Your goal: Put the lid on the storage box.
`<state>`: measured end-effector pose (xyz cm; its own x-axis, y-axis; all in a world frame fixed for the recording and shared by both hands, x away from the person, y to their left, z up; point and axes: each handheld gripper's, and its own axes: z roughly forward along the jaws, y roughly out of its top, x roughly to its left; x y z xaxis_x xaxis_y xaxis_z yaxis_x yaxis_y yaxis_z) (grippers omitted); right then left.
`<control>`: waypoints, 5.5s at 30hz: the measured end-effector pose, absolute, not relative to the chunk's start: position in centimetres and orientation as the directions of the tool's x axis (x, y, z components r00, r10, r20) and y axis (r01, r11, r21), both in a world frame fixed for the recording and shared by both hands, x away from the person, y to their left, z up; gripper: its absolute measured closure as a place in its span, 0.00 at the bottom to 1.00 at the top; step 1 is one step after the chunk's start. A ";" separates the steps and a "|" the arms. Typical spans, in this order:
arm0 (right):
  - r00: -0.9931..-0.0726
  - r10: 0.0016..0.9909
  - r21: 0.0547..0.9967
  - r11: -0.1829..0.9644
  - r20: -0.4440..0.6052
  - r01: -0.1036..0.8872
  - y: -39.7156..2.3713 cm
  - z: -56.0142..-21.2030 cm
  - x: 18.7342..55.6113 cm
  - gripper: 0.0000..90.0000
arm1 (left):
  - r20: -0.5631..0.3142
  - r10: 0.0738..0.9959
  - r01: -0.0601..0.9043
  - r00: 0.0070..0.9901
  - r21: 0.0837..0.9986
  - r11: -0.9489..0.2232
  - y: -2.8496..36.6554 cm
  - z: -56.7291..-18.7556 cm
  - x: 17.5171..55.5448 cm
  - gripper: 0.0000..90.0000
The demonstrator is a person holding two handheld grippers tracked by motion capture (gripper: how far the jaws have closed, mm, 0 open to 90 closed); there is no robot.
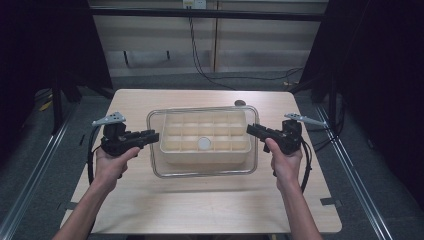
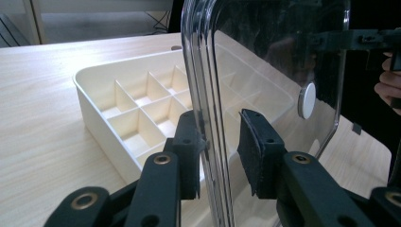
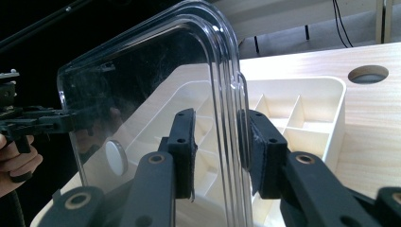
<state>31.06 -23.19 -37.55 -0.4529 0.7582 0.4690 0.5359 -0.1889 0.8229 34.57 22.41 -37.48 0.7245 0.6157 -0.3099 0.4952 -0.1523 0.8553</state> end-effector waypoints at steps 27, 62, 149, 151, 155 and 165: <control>-0.437 0.769 0.826 -0.202 0.467 0.527 -23.6 -36.2 34.1 0.72 | -0.268 0.640 0.467 0.720 0.869 -0.163 21.4 -34.5 38.2 0.77; -0.384 0.781 0.779 -0.200 0.493 0.595 -24.0 -38.0 39.5 0.72 | -0.334 0.663 0.549 0.670 0.824 -0.140 20.5 -37.0 43.3 0.74; -0.222 0.892 0.633 -0.088 0.393 0.769 -21.8 -44.2 45.1 0.36 | -0.403 0.740 0.727 0.538 0.666 -0.165 19.9 -44.4 47.9 0.50; -0.232 0.889 0.643 -0.088 0.396 0.760 -22.0 -44.2 44.8 0.34 | -0.401 0.746 0.724 0.532 0.672 -0.156 20.3 -44.1 47.7 0.47; -0.234 0.888 0.650 -0.091 0.395 0.754 -22.5 -44.2 44.3 0.33 | -0.404 0.748 0.717 0.526 0.684 -0.135 21.1 -43.5 47.2 0.42; -0.275 0.885 0.704 -0.080 0.375 0.706 -23.2 -42.9 41.7 0.32 | -0.347 0.724 0.666 0.596 0.717 -0.205 21.8 -42.4 44.2 0.39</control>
